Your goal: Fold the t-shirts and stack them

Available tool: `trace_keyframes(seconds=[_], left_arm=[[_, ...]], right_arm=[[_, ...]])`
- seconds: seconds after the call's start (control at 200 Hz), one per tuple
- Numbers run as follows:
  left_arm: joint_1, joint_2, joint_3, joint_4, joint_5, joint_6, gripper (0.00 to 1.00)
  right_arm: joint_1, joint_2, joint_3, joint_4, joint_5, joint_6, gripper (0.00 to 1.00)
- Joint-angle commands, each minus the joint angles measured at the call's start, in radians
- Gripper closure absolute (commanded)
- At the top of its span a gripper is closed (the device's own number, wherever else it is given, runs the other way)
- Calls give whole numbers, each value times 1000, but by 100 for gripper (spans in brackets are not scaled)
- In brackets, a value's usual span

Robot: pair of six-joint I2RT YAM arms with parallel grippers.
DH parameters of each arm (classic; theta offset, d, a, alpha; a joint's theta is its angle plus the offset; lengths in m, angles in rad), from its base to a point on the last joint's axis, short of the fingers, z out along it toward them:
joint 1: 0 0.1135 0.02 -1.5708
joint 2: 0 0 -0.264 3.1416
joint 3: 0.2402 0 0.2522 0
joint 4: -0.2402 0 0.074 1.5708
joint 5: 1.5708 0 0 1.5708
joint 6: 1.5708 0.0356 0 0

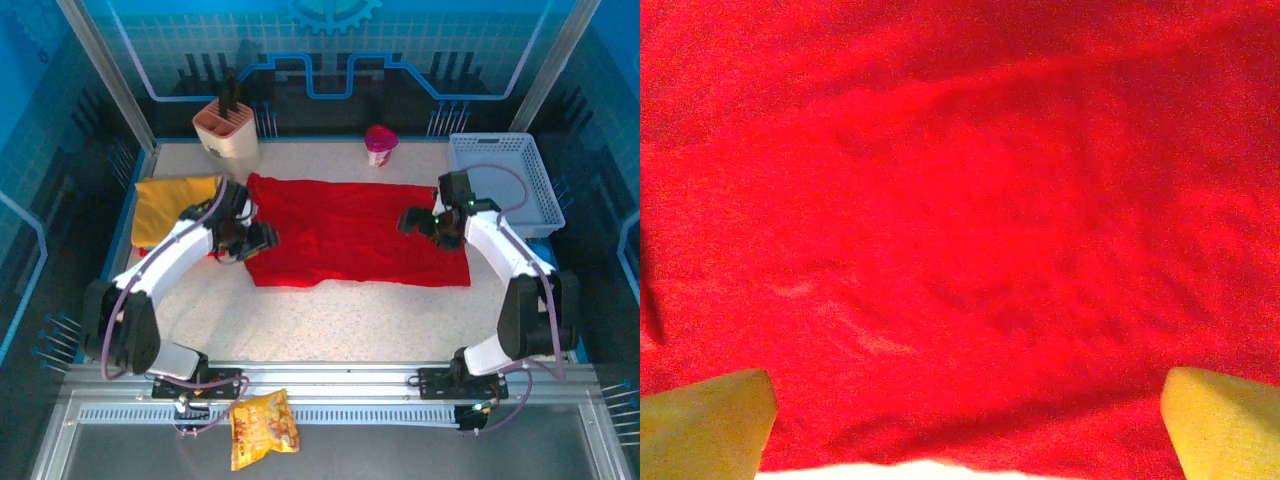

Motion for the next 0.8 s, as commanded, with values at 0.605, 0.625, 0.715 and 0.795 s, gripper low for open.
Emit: trace_keyframes(seconds=[0.605, 0.625, 0.715, 0.795], left_arm=[[-11, -117, -404, 412, 8, -203, 42], [-13, -105, -400, 424, 8, -206, 42], [-26, -58, -378, 469, 10, -213, 45], [-31, -22, -354, 472, 4, -206, 49]], right_arm=[[-245, -317, -429, 5, 89, 85, 17], [-251, -306, -426, 11, 86, 81, 17], [-273, -231, -411, 47, 61, 68, 18], [-279, -176, -390, 87, 45, 65, 19]])
